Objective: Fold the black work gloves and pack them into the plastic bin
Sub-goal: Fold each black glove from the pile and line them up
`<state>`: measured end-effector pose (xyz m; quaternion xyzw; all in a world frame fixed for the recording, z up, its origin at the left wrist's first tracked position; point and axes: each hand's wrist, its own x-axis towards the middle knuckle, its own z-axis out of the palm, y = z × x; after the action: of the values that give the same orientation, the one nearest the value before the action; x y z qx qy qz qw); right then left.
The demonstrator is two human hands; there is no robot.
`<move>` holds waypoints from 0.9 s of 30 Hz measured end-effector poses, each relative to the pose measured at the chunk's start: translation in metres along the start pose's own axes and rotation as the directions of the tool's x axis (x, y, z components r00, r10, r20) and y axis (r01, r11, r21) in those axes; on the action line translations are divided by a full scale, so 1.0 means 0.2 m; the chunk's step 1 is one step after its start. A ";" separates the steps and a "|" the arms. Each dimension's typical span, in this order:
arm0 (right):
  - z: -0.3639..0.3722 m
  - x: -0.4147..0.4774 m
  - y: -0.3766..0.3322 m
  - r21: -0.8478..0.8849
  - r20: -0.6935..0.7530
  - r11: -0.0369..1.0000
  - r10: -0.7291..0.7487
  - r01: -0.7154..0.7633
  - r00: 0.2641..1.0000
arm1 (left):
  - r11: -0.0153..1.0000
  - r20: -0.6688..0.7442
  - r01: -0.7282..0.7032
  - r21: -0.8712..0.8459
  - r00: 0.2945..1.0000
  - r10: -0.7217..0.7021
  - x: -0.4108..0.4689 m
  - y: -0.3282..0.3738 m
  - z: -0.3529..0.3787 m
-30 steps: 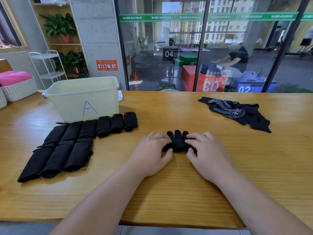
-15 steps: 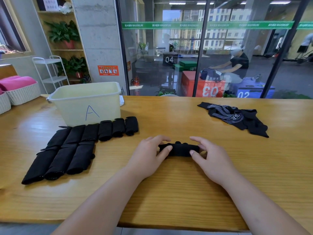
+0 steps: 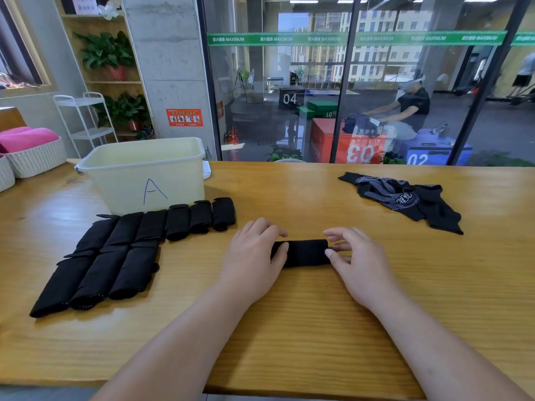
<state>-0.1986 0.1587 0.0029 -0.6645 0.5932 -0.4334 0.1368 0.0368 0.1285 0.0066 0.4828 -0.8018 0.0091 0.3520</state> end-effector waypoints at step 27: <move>-0.01 -0.08 -0.03 -0.492 0.399 0.833 -0.042 0.253 0.916 | 0.993 0.402 -0.098 -0.068 0.908 0.118 -0.06 0.00 0.02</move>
<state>-0.1949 0.1751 0.0020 -0.7904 0.5989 -0.1268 0.0222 0.0381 0.1372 -0.0036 0.4208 -0.8828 -0.0904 0.1884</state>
